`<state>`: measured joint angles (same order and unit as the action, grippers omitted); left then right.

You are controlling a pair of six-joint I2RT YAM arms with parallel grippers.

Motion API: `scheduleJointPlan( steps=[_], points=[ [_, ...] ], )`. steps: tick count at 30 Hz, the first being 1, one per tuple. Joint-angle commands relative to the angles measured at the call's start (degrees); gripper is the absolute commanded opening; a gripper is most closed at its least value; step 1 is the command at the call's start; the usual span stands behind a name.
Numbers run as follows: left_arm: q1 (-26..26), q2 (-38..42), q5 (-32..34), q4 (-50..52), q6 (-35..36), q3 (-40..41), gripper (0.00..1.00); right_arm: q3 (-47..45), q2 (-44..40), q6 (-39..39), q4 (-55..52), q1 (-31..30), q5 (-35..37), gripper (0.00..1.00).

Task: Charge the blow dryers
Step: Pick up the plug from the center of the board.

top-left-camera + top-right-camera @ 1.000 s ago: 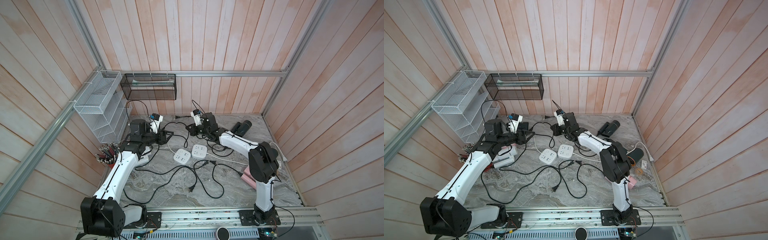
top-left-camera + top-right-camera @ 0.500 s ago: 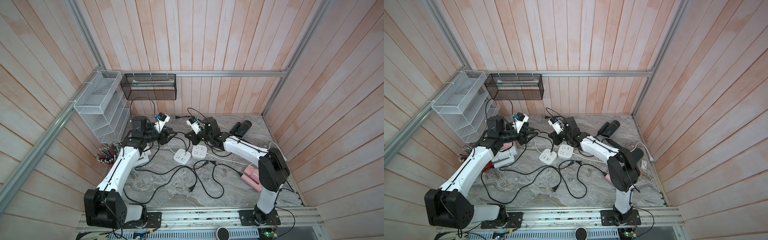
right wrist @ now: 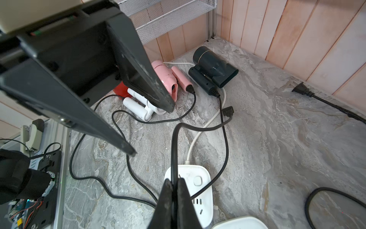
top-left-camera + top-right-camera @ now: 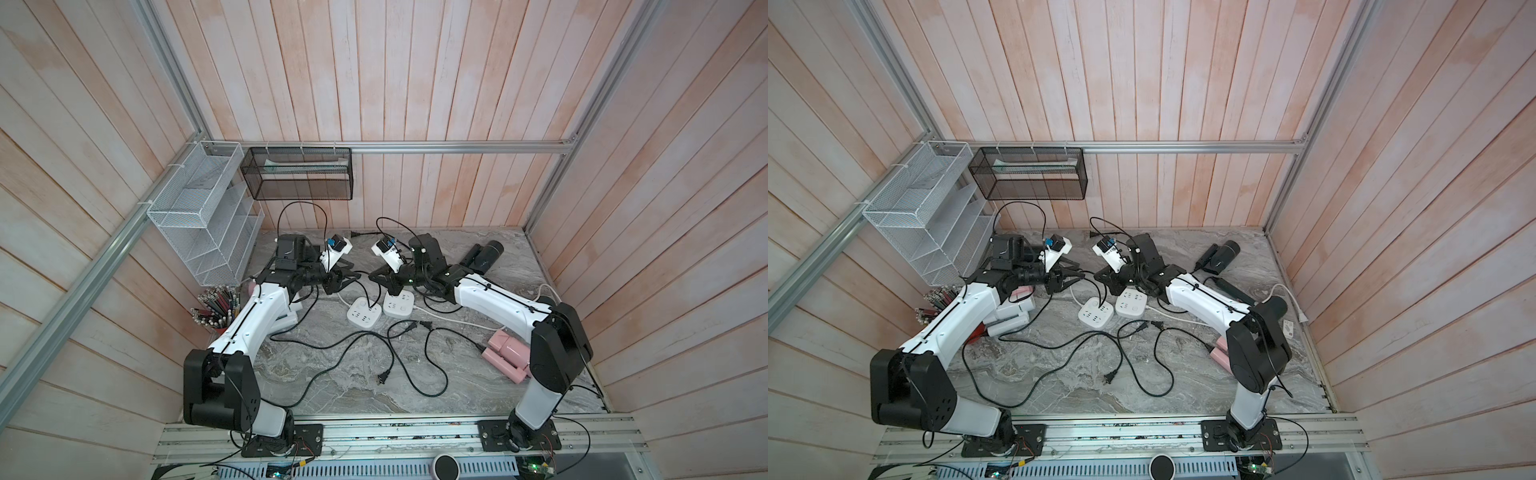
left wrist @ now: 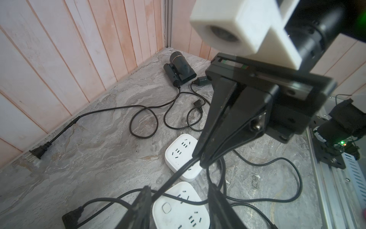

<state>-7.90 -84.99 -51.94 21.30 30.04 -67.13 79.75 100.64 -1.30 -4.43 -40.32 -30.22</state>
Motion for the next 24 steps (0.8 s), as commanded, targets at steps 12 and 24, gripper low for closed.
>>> scheduleJointPlan(
  steps=[12,24],
  points=[
    [-2.43,-2.62,3.08,3.36,7.69,-2.39,0.44,1.35,-2.67,-2.66,-4.48,-0.33,-2.74,0.02],
    [-4.31,-4.21,4.62,4.45,8.39,-2.76,0.31,1.11,-3.44,-1.78,-3.75,-0.29,-3.03,0.02]
  ],
)
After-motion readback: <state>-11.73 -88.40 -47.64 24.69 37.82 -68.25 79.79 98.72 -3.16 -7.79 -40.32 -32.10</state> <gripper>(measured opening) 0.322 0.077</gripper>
